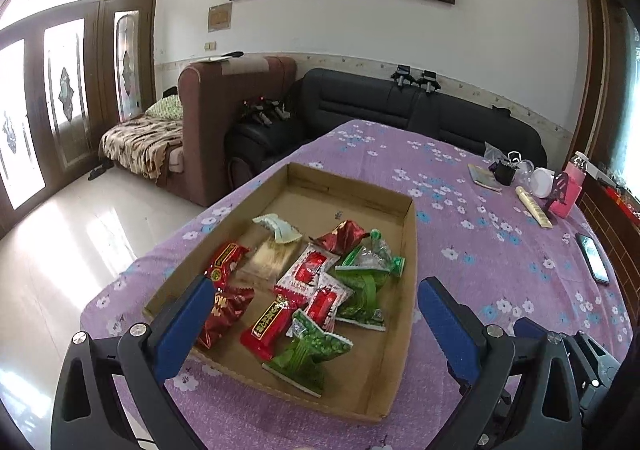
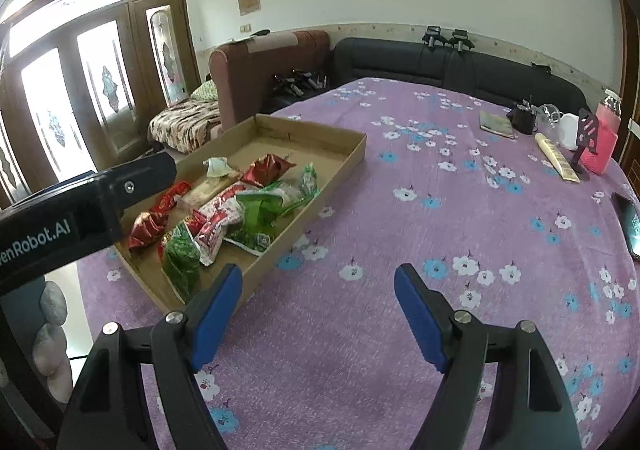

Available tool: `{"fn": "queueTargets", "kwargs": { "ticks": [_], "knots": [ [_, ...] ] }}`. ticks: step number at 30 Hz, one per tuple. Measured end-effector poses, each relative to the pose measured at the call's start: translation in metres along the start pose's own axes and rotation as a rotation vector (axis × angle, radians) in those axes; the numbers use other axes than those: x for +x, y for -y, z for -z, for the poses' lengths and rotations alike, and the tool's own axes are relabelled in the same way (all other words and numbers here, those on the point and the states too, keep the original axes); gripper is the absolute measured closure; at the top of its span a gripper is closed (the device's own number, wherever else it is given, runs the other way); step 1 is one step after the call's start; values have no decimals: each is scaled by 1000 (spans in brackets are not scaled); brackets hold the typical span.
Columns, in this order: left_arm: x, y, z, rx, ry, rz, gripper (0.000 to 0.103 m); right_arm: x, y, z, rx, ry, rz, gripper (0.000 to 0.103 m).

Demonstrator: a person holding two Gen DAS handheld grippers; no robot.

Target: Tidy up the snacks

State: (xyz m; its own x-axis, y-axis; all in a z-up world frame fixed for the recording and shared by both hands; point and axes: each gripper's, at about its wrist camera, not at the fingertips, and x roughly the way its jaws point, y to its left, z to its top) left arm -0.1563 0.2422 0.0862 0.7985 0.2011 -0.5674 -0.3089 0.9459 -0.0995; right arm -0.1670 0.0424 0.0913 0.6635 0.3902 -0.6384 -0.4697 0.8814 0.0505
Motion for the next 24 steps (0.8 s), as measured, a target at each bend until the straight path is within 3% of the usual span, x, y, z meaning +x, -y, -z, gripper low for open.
{"fn": "queueTargets", "kwargs": {
  "ticks": [24],
  "knots": [
    [21, -17, 7, -36, -63, 8, 1, 16, -31, -2, -93, -32, 4, 25]
  ]
}}
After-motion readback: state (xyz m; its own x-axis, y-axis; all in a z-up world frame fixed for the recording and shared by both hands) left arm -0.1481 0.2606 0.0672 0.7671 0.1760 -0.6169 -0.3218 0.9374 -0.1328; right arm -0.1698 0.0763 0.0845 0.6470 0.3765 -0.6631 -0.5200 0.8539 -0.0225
